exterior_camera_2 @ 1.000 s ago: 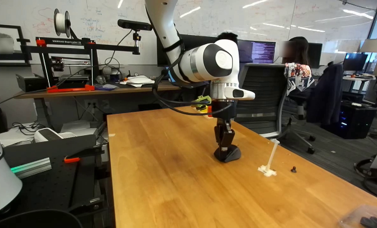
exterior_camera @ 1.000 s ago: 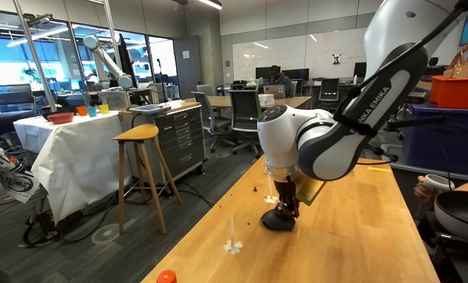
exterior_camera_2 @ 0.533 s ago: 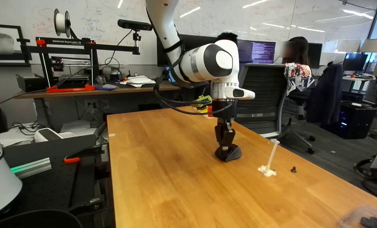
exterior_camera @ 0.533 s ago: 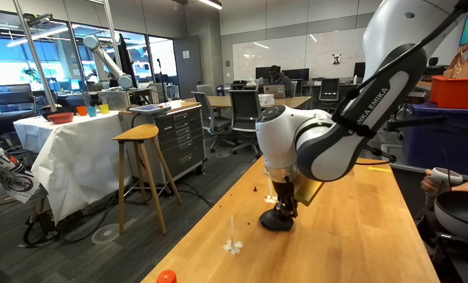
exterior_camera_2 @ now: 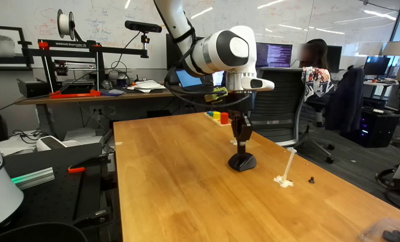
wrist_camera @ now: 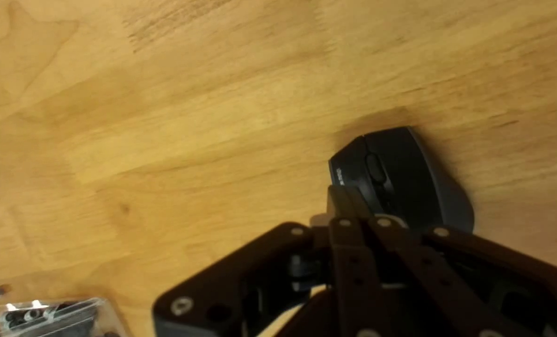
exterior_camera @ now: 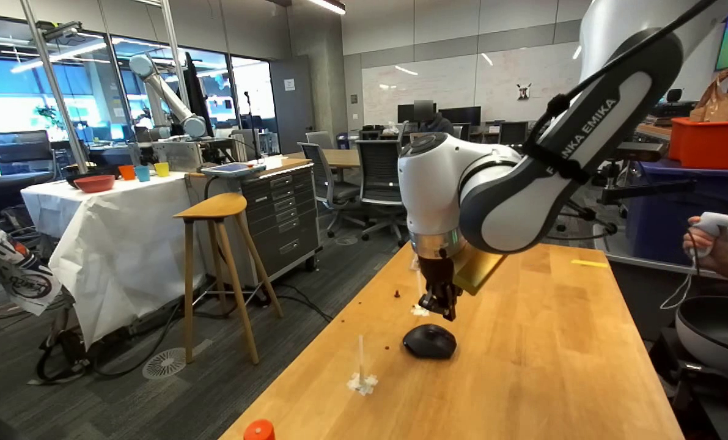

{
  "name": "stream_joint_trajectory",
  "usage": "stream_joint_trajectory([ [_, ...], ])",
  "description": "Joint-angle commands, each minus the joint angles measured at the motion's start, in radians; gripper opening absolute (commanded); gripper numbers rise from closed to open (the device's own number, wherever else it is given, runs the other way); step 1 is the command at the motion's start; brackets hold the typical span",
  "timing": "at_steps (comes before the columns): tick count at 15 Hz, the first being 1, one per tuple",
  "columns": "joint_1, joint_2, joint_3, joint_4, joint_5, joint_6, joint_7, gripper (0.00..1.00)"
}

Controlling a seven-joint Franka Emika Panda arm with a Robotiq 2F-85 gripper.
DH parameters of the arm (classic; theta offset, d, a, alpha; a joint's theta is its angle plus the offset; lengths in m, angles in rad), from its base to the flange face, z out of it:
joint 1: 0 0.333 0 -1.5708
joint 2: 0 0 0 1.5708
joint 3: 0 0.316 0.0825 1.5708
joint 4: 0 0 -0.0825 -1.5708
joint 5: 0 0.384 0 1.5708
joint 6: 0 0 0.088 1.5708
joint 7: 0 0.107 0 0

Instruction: Press on the mouse

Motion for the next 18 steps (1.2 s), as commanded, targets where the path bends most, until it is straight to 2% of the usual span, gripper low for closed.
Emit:
stream_joint_trajectory([
  [1, -0.019, -0.153, 0.024, -0.064, 0.046, -0.039, -0.066, 0.0],
  [6, -0.068, -0.318, 0.084, -0.103, 0.185, -0.111, -0.225, 0.0],
  [10, -0.119, -0.418, 0.131, -0.1, 0.362, -0.261, -0.451, 0.0],
  [16, -0.147, -0.489, 0.123, -0.053, 0.352, -0.527, -0.673, 0.02],
  [17, -0.151, -0.496, 0.121, -0.047, 0.347, -0.557, -0.687, 0.11],
  [18, -0.155, -0.501, 0.12, -0.044, 0.347, -0.577, -0.702, 0.29],
])
